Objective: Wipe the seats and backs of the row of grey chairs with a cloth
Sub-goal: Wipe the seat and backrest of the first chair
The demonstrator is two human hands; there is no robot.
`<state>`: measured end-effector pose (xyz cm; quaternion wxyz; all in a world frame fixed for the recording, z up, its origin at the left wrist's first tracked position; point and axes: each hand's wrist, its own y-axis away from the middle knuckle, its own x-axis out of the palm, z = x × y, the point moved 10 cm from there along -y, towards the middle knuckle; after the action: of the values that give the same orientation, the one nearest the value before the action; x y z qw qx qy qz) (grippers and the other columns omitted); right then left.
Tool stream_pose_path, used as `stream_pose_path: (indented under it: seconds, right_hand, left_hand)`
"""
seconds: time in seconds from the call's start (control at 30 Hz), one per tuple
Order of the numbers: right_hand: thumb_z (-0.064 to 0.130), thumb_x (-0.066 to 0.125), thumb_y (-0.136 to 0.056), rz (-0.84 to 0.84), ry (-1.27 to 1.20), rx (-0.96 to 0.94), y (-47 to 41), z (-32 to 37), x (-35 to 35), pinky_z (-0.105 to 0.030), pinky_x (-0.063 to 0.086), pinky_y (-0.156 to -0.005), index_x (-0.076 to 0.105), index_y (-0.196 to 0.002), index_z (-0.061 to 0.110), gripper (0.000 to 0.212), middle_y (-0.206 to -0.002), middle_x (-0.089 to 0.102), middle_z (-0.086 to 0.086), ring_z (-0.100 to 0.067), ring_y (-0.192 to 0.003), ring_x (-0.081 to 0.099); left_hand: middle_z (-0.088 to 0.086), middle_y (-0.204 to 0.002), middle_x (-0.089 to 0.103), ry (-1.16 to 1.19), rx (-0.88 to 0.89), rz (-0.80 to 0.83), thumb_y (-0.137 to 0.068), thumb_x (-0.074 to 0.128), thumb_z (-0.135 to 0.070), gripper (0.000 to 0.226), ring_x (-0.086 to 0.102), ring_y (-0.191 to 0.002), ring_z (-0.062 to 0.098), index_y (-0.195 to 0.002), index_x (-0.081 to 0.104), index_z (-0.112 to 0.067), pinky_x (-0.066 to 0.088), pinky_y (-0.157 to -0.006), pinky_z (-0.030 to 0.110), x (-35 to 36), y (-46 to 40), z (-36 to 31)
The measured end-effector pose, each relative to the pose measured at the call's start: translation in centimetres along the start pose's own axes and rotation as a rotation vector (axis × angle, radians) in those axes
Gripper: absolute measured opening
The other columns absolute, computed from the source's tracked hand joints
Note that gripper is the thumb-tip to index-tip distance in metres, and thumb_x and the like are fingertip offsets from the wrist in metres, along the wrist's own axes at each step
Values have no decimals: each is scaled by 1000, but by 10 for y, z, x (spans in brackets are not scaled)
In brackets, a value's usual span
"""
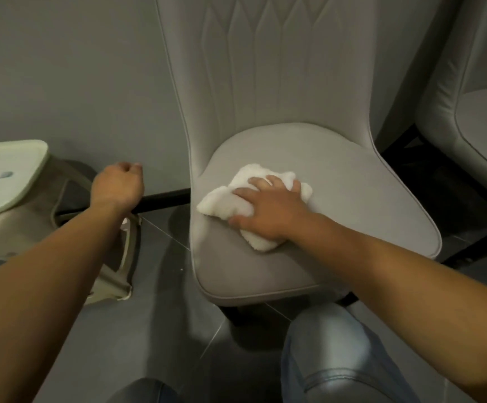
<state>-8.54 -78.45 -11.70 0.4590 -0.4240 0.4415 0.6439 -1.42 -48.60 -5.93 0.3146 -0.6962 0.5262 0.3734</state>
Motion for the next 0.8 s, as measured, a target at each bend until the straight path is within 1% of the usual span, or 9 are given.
stream_pose_path:
  seconds: [0.03,0.1,0.2,0.3,0.4,0.57,0.67,0.73,0.8]
  right_hand:
    - [92,19,-68,-2,-11,28,-10,1,-4,-62,3,-110,27,-147,56,87,-163,24,8,-26,-149,14]
    - [89,24,-76,1,-27,90,-35,5,-9,-66,0,-113,27,-150,53,83,-164,22,5,-31,-149,13]
    - [85,32,-80,2,-53,153,-67,18,-10,-70,-2,-112,25,-153,50,81,-166,19,2,-37,-151,9]
    - [83,34,-82,9,-44,123,-73,41,-6,-70,-1,-111,27,-153,49,79,-165,20,1,-38,-150,7]
    - [78,38,-86,6,32,-13,-43,65,5,-67,2,-114,27,-152,50,72,-165,18,4,-32,-151,6]
    - [84,36,-82,2,71,-281,51,79,23,-66,2,-115,17,-153,54,79,-166,17,10,-28,-153,4]
    - [89,30,-78,22,113,-316,92,78,32,-64,-5,-114,14,-153,56,83,-166,16,11,-28,-154,0]
    - [89,29,-79,36,122,-308,100,78,36,-64,-9,-114,10,-152,57,82,-167,13,12,-27,-154,-4]
    - [89,28,-78,49,89,-284,93,80,35,-65,-10,-114,10,-151,58,81,-167,12,14,-26,-154,-5]
  left_hand:
    - [14,-100,66,-8,37,-56,-100,37,-41,41,59,-97,37,-103,65,-12,45,-81,41,-10,3,-5]
    - [13,-107,67,-27,120,-130,-100,36,-44,43,59,-101,35,-115,64,-14,43,-82,41,-20,13,-20]
    - [10,-122,63,-69,277,-147,-100,37,-48,46,58,-109,29,-131,55,-19,45,-90,42,-11,35,-42]
    - [8,-137,53,-65,372,-160,-100,39,-47,50,47,-125,26,-141,44,-19,39,-101,44,1,52,-57]
    - [10,-148,42,-35,354,-155,-101,36,-48,55,35,-136,27,-145,38,-16,30,-111,45,11,56,-60]
    - [13,-155,30,-26,272,-88,-100,30,-55,65,24,-142,29,-151,24,-16,23,-116,47,33,43,-47]
    - [15,-155,29,21,163,-76,-99,28,-59,70,23,-143,31,-153,21,-14,22,-116,48,38,21,-38]
    - [16,-155,29,47,80,-76,-98,27,-62,74,23,-142,31,-153,20,-13,22,-115,49,41,5,-38]
    - [16,-154,31,66,61,-81,-97,28,-64,77,24,-142,32,-153,20,-11,23,-114,50,44,-9,-50]
